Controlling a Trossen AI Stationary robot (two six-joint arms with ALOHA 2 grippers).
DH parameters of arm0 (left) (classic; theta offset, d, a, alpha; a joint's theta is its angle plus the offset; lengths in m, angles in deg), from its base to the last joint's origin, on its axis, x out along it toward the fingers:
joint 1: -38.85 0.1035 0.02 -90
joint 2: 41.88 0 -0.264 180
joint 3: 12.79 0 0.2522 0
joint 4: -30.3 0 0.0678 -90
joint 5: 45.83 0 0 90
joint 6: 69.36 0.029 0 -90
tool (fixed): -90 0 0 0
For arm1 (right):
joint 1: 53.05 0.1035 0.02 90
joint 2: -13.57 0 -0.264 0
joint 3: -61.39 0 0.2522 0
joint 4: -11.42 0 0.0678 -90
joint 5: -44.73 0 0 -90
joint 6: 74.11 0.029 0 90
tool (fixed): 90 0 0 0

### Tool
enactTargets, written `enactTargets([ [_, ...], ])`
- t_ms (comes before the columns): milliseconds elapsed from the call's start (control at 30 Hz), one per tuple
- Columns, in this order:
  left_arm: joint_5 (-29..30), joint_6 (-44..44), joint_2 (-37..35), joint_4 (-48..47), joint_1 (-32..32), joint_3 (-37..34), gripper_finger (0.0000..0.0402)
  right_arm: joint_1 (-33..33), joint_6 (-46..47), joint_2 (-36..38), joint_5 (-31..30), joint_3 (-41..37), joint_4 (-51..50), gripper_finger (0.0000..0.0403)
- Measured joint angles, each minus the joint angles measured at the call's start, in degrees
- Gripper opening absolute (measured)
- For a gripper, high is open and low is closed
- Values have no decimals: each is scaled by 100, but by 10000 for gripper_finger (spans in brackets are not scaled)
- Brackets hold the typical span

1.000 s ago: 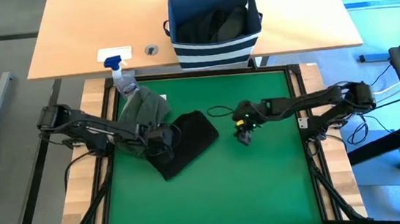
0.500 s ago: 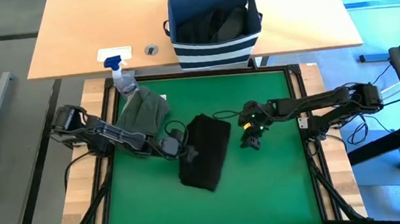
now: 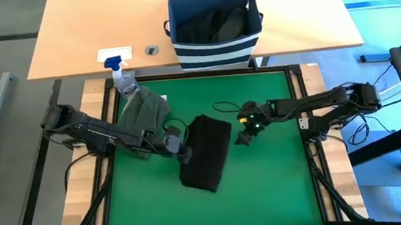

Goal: Fold Laundry from Bin
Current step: Stack the black shirt on top of the green shirt on the table

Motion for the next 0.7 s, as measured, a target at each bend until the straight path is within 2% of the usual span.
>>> enactTargets([
  [100,-134,127,-3,-377,177,-103,185,-4,118,-248,-169,0,345,369],
  [233,-227,139,23,-198,494,-441,185,-4,435,-600,-158,2,970,386],
  [400,-203,496,18,-129,812,-558,185,17,1012,-979,-19,4,1385,382],
  [567,-122,1011,18,-146,1035,-573,185,156,1405,-1302,-170,9,1778,373],
  [700,83,1045,54,-126,1049,-573,185,335,1552,-1499,-313,9,2244,367],
])
